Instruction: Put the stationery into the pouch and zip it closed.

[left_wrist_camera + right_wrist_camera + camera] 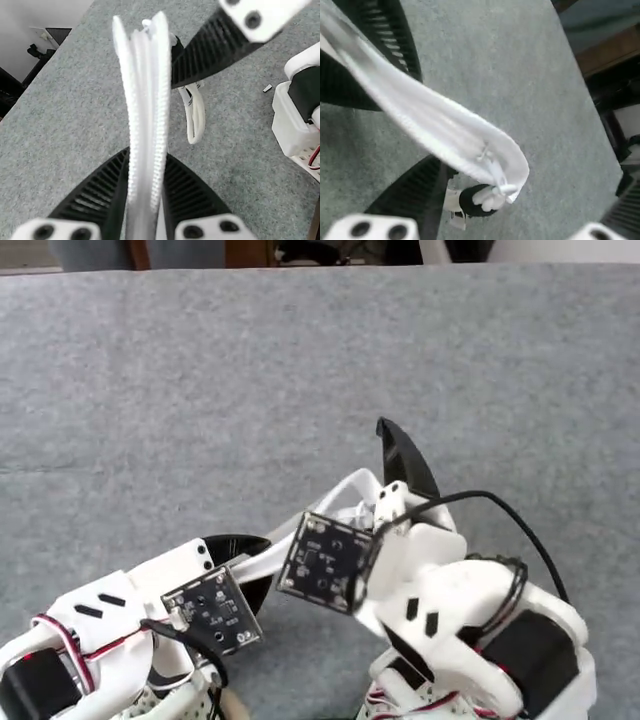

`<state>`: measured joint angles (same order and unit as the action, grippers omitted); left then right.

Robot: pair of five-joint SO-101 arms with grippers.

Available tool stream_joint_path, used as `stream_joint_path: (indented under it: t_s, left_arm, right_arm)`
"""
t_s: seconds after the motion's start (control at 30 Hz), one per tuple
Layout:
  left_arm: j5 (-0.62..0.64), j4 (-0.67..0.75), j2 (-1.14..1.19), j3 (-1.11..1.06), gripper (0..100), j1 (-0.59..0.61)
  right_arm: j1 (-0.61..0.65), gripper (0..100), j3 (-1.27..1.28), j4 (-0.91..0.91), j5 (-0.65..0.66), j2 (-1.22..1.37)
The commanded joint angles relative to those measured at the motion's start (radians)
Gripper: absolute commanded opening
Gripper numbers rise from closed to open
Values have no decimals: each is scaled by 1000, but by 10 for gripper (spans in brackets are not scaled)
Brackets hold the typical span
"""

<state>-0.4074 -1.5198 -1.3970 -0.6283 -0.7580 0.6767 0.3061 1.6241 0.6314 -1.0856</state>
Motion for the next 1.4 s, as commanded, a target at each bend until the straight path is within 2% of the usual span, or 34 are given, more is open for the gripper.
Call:
stream_joint_path:
  t_s: [0.0,0.1,0.3,0.47,0.57,0.93,1.27,1.37]
  left_arm:
    - [5,-26,6,5,30,-16]
    - [5,-26,3,7,30,-16]
    - [5,-26,3,7,30,-16]
    - [5,-26,3,7,30,-13]
    - [5,-25,3,8,30,-12]
    - [6,35,11,58,30,-8]
    - [6,38,12,136,30,-16]
    - [6,38,14,137,89,-16]
  right_arm:
    - [32,487,1,-9,12,8]
    - [41,453,91,-52,14,8]
    - [40,150,186,-143,15,8]
    - [37,98,189,-135,28,8]
    - [37,8,185,-104,43,4]
    - [48,13,105,-49,0,7]
    - [118,13,107,-38,-21,7]
    - [118,13,105,-38,-21,7]
